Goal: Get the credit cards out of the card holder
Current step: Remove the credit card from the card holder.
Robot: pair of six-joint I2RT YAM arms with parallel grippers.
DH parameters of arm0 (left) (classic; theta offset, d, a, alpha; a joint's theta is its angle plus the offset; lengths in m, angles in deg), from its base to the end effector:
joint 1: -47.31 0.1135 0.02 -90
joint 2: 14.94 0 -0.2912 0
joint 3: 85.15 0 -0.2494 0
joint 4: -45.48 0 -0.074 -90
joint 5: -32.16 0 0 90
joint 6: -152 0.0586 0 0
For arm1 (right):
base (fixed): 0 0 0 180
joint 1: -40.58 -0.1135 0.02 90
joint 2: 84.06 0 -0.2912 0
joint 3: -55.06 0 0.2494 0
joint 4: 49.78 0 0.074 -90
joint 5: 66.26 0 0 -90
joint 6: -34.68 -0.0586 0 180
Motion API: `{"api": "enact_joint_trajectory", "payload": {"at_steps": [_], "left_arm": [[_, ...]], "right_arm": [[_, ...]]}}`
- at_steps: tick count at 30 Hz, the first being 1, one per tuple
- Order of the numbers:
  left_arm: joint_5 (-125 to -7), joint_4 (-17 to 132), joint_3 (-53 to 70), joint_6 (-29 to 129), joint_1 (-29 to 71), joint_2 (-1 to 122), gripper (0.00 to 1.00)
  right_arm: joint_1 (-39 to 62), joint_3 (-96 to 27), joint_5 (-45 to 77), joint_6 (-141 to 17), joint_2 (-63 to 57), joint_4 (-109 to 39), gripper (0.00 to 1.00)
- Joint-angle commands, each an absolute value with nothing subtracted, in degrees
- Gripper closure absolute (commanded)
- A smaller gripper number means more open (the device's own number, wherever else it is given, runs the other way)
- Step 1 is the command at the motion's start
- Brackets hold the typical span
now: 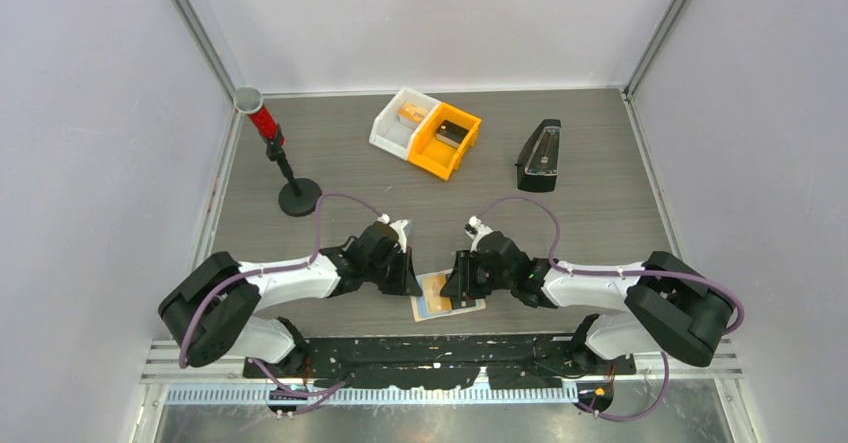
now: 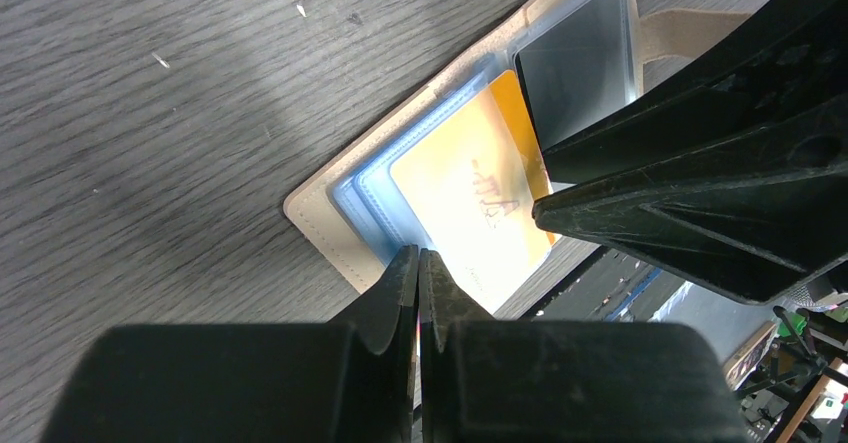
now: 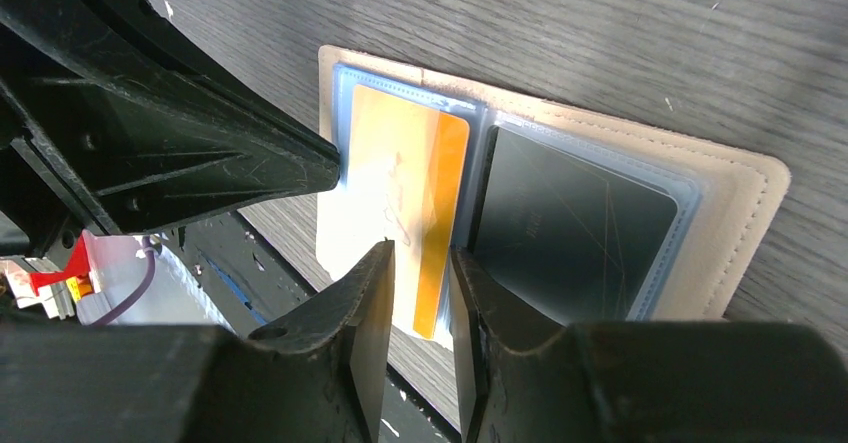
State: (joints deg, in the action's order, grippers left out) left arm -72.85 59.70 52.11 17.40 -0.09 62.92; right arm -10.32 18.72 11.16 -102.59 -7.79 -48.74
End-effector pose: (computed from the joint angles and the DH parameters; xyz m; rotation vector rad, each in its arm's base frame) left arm 0.1566 -0.1927 0.1556 0.1955 2.6652 -0.9557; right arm 0.1422 0.1952 0.1503 -0.2077 2.5298 1.0567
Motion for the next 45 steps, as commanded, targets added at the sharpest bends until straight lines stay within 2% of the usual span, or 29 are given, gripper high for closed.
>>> {"api": "enact_joint_trajectory", "payload": {"at_steps": [1, 9, 27, 34, 42, 45], "left_arm": [[-71.83, 58.53, 52.82, 18.06, -0.33, 63.75, 0.99], [-71.27, 59.23, 52.42, 18.23, -0.33, 63.87, 1.00], [-69.94, 64.32, 51.42, 20.04, -0.33, 62.41, 0.99], [-72.54, 65.04, 49.21, 18.78, -0.33, 59.78, 0.98], [-72.09, 65.76, 48.41, 18.51, -0.33, 57.79, 0.96], [-72.17, 66.56, 48.31, 18.20, -0.33, 56.77, 0.89]], "right_arm": [[-10.62, 17.25, 11.90, -101.77, -7.75, -50.18, 0.68], [-10.57, 18.49, 12.05, -102.14, -10.35, -51.55, 0.94], [-6.89, 21.23, 9.75, -98.84, -16.67, -48.92, 0.95], [-6.14, 22.36, 12.90, -99.21, -24.68, -42.67, 0.95], [-6.09, 24.79, 8.74, -102.83, -24.43, -50.97, 0.95], [-6.07, 23.65, 12.10, -102.90, -27.66, -44.98, 0.95]]}}
